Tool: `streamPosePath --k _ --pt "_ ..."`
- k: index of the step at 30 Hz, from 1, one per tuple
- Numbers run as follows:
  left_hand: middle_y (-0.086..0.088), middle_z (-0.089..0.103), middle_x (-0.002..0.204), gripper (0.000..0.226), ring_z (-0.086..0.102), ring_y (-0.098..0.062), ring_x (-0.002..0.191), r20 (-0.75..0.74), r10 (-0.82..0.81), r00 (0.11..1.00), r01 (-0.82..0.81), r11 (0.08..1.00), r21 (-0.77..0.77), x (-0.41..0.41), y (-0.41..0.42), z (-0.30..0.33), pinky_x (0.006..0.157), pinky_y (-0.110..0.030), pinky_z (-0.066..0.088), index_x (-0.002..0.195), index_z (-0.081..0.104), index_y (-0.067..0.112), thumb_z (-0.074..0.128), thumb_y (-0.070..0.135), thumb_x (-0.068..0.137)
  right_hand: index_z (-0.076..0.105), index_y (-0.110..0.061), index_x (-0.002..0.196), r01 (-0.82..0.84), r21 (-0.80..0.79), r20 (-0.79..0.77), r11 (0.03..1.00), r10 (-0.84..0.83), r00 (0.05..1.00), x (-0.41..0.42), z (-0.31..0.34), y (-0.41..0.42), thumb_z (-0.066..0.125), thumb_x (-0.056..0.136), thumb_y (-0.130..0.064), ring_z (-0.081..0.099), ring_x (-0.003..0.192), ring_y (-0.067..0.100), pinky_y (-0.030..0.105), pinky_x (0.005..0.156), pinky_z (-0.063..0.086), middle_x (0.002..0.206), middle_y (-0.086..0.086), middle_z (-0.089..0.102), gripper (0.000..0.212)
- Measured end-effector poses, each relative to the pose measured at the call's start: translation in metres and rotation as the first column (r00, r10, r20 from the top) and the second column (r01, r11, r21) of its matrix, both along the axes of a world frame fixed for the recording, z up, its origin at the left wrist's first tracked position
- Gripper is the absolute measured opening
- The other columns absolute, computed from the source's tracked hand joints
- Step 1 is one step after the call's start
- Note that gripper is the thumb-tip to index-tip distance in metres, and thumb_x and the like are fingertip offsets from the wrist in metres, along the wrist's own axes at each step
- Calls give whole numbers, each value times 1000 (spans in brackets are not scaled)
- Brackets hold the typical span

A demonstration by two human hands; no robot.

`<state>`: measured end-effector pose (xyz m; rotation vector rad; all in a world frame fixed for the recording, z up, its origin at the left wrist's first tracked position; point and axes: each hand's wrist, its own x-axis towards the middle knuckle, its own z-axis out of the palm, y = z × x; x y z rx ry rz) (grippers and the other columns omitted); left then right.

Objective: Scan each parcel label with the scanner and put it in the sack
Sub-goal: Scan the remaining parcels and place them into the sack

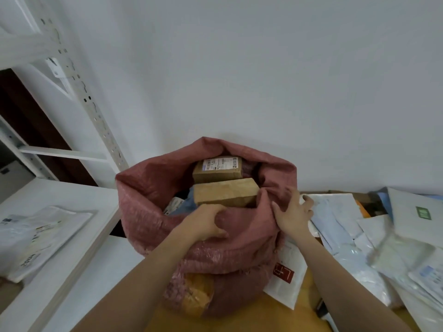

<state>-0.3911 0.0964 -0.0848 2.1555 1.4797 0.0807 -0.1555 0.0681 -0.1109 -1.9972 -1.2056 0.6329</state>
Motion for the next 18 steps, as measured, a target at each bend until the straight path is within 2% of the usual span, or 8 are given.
streamPosePath --k 2,4,7,8,10,13,15,18 --pt "4 37 145 83 51 -19 124 -114 3 993 10 993 114 1 -8 -10 97 -37 48 148 32 24 76 35 78 27 -29 141 -75 35 -56 997 77 995 -2 2 -1 73 82 -40 34 130 42 48 111 32 150 17 9 75" --pt "1 28 142 80 57 -25 113 -181 71 981 -23 967 255 4 -13 -15 84 -41 53 149 25 24 70 31 84 27 -27 141 -165 36 -68 986 167 984 -1 2 -2 78 78 -24 39 125 38 34 107 35 146 19 16 81" --pt "-2 42 135 69 58 -25 111 -172 172 970 -130 964 233 14 -18 -18 81 -39 53 147 28 21 64 28 88 36 -19 137 -255 17 -4 967 255 967 13 -6 -9 64 87 -10 48 109 28 -7 79 25 140 21 33 58" --pt "-3 51 130 57 58 -25 110 -203 190 961 -151 970 193 19 -22 -18 82 -39 53 140 38 21 63 26 89 38 -16 135 -265 12 20 964 265 964 21 -9 -13 60 90 -10 49 104 25 -10 72 23 137 20 39 51" --pt "-3 62 116 26 62 -24 102 -246 253 936 -219 963 160 32 -35 -21 80 -39 54 116 57 21 58 18 90 40 -12 135 -280 21 19 960 280 960 40 -14 -29 56 91 -11 45 103 26 -3 76 24 126 12 44 46" --pt "-3 60 103 7 62 -26 93 -136 433 891 -393 886 245 50 -62 -27 69 -35 49 92 56 18 51 17 88 41 -14 135 -277 -8 -44 961 276 960 75 -22 -56 64 88 -20 46 100 21 23 85 34 117 8 36 52" --pt "-5 54 103 7 60 -28 89 -54 507 860 -458 815 355 62 -81 -31 65 -34 45 89 49 17 52 23 87 42 -13 135 -266 -103 -76 959 259 963 95 -34 -72 66 88 -23 51 92 16 27 84 40 126 13 34 53" --pt "-8 51 109 22 58 -30 88 -72 581 810 -496 746 445 75 -118 -43 62 -35 44 102 56 13 52 27 85 45 -8 134 -325 -216 -48 921 322 945 110 -58 -90 61 90 -15 42 123 29 25 94 35 132 19 38 48"
